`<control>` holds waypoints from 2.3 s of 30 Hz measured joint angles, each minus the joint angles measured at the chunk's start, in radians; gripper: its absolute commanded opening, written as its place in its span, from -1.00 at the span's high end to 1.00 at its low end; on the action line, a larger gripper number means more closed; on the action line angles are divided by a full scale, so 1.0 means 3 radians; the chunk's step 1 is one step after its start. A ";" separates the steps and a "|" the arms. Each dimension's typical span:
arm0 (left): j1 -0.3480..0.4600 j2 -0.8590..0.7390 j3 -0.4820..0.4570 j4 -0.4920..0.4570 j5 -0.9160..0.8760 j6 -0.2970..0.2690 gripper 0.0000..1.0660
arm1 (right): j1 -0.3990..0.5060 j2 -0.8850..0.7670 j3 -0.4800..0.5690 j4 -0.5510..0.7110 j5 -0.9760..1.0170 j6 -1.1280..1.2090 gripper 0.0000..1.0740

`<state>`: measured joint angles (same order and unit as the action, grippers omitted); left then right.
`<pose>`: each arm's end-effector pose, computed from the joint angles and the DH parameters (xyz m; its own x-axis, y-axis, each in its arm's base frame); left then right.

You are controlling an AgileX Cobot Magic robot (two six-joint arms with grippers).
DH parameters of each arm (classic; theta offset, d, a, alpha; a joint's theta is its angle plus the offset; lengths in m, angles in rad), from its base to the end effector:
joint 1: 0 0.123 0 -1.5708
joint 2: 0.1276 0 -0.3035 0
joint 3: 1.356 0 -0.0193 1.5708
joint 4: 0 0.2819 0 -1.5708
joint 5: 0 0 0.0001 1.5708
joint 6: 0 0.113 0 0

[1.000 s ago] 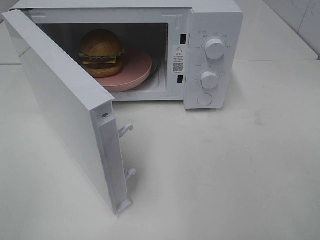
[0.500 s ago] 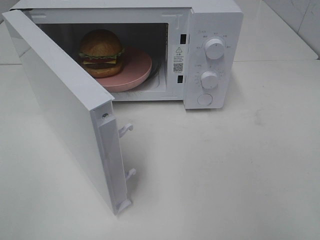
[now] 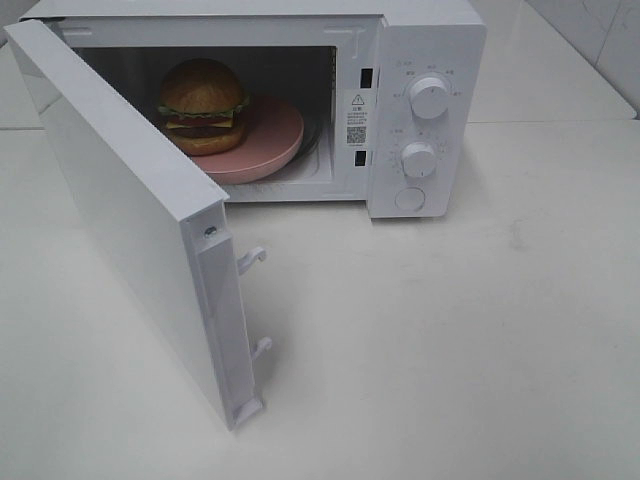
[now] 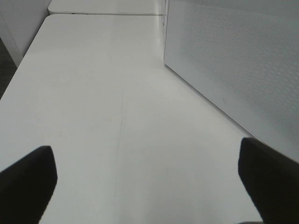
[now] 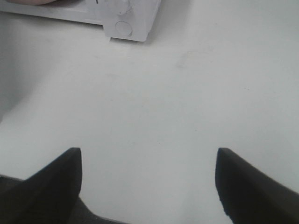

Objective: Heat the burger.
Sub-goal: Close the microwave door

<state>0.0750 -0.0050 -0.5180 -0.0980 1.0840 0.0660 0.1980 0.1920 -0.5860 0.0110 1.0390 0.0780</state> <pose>0.0197 -0.0083 0.2862 -0.4531 -0.0140 -0.8914 0.0112 0.9997 -0.0215 0.0475 0.0106 0.3060 -0.5342 -0.0220 -0.8451 -0.1605 0.9841 0.0758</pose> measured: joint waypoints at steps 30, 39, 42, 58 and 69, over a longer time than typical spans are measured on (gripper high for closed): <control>0.0000 0.0000 0.0000 0.0000 0.0000 0.0000 -0.84 | -0.0557 -0.0650 0.0287 0.0000 -0.0113 0.0000 -0.42; 0.0000 0.0000 0.0000 0.0000 0.0000 0.0000 -0.84 | -0.0557 -0.0650 0.0287 0.0000 -0.0113 0.0000 -0.41; 0.0000 0.0000 0.0000 0.0000 0.0000 0.0000 -0.84 | -0.0557 -0.0650 0.0287 0.0000 -0.0113 0.0000 -0.41; 0.0000 0.0000 0.0000 0.0000 0.0000 0.0000 -0.84 | -0.0557 -0.0650 0.0287 0.0000 -0.0113 0.0000 -0.41; 0.0000 0.0000 0.0000 -0.0100 0.0000 -0.0003 -0.83 | -0.0557 -0.0650 0.0287 0.0000 -0.0113 0.0000 -0.41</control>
<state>0.0750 -0.0050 -0.5180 -0.1280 1.0840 0.0650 0.0310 -0.0030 -0.5000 0.0110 1.0050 0.0780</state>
